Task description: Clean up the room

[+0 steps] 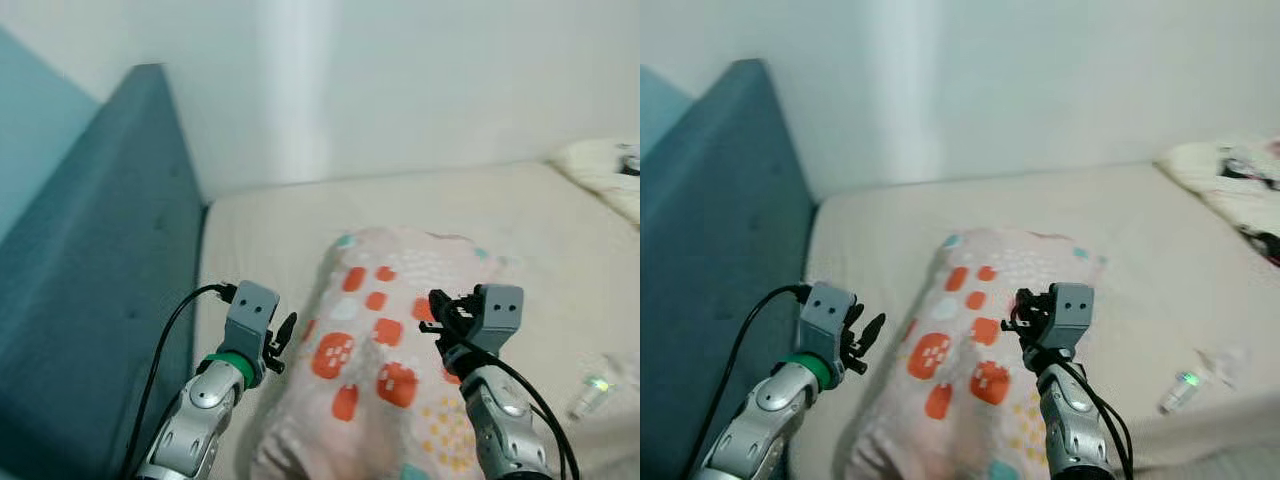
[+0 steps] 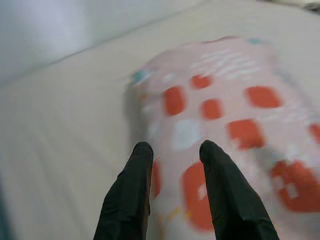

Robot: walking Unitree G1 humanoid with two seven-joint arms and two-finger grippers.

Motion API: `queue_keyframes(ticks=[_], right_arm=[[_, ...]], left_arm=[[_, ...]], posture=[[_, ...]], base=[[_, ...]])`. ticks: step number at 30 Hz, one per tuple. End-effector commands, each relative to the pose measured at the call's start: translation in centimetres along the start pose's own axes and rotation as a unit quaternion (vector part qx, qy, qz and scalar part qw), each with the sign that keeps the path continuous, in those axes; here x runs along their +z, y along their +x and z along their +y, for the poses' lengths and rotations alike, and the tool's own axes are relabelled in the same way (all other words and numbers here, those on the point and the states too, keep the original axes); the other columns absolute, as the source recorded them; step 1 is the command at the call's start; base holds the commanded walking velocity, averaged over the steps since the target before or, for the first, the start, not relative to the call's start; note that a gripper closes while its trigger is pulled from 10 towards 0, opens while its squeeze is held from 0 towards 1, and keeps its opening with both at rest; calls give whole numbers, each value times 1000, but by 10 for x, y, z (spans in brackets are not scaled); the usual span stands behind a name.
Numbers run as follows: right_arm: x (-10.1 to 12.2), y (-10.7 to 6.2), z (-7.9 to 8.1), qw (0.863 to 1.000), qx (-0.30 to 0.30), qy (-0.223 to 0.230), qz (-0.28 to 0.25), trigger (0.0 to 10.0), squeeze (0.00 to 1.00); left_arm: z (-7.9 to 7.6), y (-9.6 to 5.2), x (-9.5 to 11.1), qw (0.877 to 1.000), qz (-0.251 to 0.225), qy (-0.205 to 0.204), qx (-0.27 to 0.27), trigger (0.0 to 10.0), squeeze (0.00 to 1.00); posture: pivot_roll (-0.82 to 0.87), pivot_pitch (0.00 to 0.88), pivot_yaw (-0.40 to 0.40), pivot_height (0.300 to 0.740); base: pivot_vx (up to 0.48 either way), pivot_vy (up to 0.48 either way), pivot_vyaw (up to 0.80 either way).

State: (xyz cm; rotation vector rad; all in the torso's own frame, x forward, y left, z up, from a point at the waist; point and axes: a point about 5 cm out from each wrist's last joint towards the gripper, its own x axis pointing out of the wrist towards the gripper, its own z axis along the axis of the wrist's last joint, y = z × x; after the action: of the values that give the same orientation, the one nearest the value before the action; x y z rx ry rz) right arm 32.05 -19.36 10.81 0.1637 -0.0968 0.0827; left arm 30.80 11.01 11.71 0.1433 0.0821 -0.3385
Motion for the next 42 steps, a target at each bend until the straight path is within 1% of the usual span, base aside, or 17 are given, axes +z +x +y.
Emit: queue_keyframes(ticks=[1, 11, 14, 16, 18, 24, 31, 33, 42], right_arm=[[-6, -2, 2, 1000, 3, 1, 8, 10000, 0], [-6, 0, 1, 1000, 5, -2, 8, 10000, 0], [-5, 1, 2, 999, 11, -30, 7, 10000, 0], [-5, 1, 3, 998, 16, -67, 7, 10000, 0], [-6, 1, 4, 996, 23, -82, 12, 10000, 0], [-7, 1, 8, 995, 39, -87, 11, 10000, 0], [-8, 1, 11, 995, 45, -86, 10, 10000, 0], [-8, 0, 14, 995, 54, -82, 8, 10000, 0], [-8, 0, 15, 996, 59, -70, 7, 10000, 0]], left_arm=[[0, 1, -2, 1000, 3, 0, -2, 10000, 0], [0, 2, -3, 1000, 4, 6, 1, 10000, 0], [0, 3, -4, 1000, 4, 6, 1, 10000, 0], [1, 2, -4, 1000, 4, 7, 1, 10000, 0], [1, 2, -5, 1000, 5, 7, 2, 10000, 0], [1, 3, -6, 1000, 5, 7, 5, 10000, 0], [1, 3, -7, 1000, 5, 7, 6, 10000, 0], [1, 3, -7, 1000, 5, 6, 7, 10000, 0], [1, 2, -8, 1000, 6, 6, 6, 10000, 0]], posture=[[-136, 12, 78, 740], [-133, 13, 78, 740], [-133, 13, 78, 740], [-133, 15, 79, 740], [-134, 16, 78, 740], [-135, 21, 76, 740], [-134, 23, 75, 740], [-133, 26, 75, 740], [-135, 29, 75, 740]], base=[[0, 0, -800], [0, 0, -800], [0, 0, -533], [0, 0, 0], [0, 0, 772], [0, 0, 789], [0, 0, 788], [0, 0, 788], [0, 0, 780]])
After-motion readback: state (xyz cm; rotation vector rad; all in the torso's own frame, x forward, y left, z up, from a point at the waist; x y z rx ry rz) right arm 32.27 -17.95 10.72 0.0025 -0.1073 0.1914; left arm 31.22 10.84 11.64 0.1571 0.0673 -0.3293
